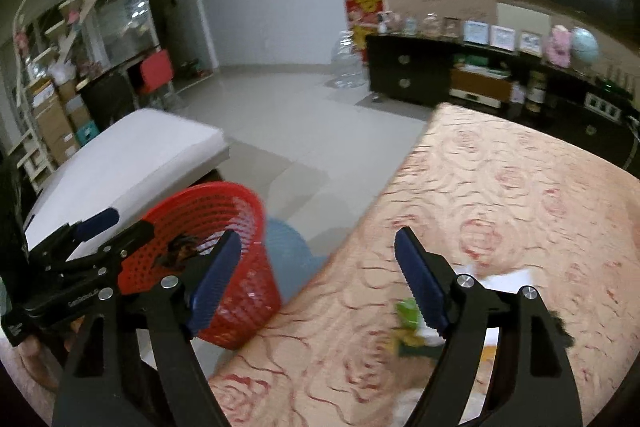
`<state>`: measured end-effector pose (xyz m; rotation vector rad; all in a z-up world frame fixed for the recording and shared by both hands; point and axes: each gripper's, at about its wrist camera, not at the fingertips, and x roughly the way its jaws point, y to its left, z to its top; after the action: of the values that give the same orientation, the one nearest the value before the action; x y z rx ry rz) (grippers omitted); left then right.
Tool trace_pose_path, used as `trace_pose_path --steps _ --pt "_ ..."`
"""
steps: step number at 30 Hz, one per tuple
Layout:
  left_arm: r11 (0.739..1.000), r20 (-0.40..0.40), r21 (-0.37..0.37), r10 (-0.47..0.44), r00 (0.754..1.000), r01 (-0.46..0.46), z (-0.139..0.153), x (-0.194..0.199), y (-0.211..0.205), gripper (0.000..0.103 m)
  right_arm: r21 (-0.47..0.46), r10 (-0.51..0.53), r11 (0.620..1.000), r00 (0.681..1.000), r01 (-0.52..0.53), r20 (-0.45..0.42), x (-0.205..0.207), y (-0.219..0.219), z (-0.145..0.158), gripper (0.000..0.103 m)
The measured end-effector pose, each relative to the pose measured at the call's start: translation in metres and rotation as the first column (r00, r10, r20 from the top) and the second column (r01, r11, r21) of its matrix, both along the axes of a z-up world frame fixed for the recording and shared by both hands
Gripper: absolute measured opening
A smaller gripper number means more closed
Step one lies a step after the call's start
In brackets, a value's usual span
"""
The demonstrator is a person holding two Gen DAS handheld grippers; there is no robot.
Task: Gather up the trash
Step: 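Move both open tools back over the remaining trash on the table, then grasp the white mesh cloth with the left tool while the right tool grasps the black bag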
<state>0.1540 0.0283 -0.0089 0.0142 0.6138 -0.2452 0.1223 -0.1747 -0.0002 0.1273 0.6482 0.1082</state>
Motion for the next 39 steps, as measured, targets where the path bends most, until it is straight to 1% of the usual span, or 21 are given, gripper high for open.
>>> trace_pose_path --steps 3,7,10,13,19,23,26,31,32,34,36,39 --pt "1.000 0.006 0.011 -0.026 1.000 0.026 0.000 -0.004 -0.010 0.077 0.016 -0.054 0.998 0.998 0.054 0.008 -0.012 -0.024 0.004 0.077" --pt "0.998 0.004 0.015 -0.054 0.999 0.054 -0.001 -0.008 -0.024 0.077 0.054 -0.133 0.990 0.991 0.132 0.002 -0.034 -0.053 0.000 0.077" --pt "0.997 0.001 0.021 -0.080 0.997 0.080 -0.002 -0.011 -0.036 0.077 0.085 -0.192 0.978 0.981 0.192 -0.006 -0.052 -0.077 -0.003 0.077" --pt "0.993 -0.003 0.035 -0.116 0.993 0.116 -0.005 -0.016 -0.050 0.077 0.096 -0.237 0.967 0.971 0.238 -0.014 -0.067 -0.091 -0.008 0.077" --pt "0.973 -0.007 0.086 -0.215 0.977 0.215 -0.012 -0.033 -0.087 0.077 0.082 -0.302 0.949 0.953 0.303 -0.028 -0.081 -0.111 -0.014 0.077" --pt "0.956 -0.029 0.096 -0.275 0.961 0.277 -0.019 -0.042 -0.108 0.077 0.084 -0.333 0.938 0.942 0.336 -0.038 -0.089 -0.127 -0.018 0.077" --pt "0.937 -0.053 0.094 -0.331 0.942 0.335 -0.027 -0.047 -0.125 0.077 0.094 -0.355 0.929 0.934 0.358 -0.048 -0.093 -0.136 -0.020 0.077" --pt "0.897 -0.093 0.085 -0.427 0.900 0.434 -0.038 -0.059 -0.152 0.077 0.105 -0.380 0.917 0.923 0.384 -0.059 -0.098 -0.148 -0.024 0.077" --pt "0.885 -0.105 0.080 -0.450 0.887 0.458 -0.041 -0.061 -0.159 0.077 0.108 -0.382 0.916 0.922 0.387 -0.062 -0.099 -0.150 -0.025 0.077" --pt "0.871 -0.121 0.074 -0.476 0.871 0.486 -0.046 -0.064 -0.168 0.077 0.109 -0.384 0.914 0.921 0.390 -0.066 -0.100 -0.151 -0.027 0.077" --pt "0.851 -0.143 0.069 -0.508 0.849 0.521 -0.053 -0.067 -0.179 0.077 0.110 -0.385 0.913 0.920 0.392 -0.074 -0.100 -0.152 -0.029 0.077" --pt "0.829 -0.176 0.062 -0.539 0.823 0.556 -0.063 -0.070 -0.194 0.077 0.114 -0.384 0.913 0.920 0.392 -0.083 -0.099 -0.154 -0.031 0.077"
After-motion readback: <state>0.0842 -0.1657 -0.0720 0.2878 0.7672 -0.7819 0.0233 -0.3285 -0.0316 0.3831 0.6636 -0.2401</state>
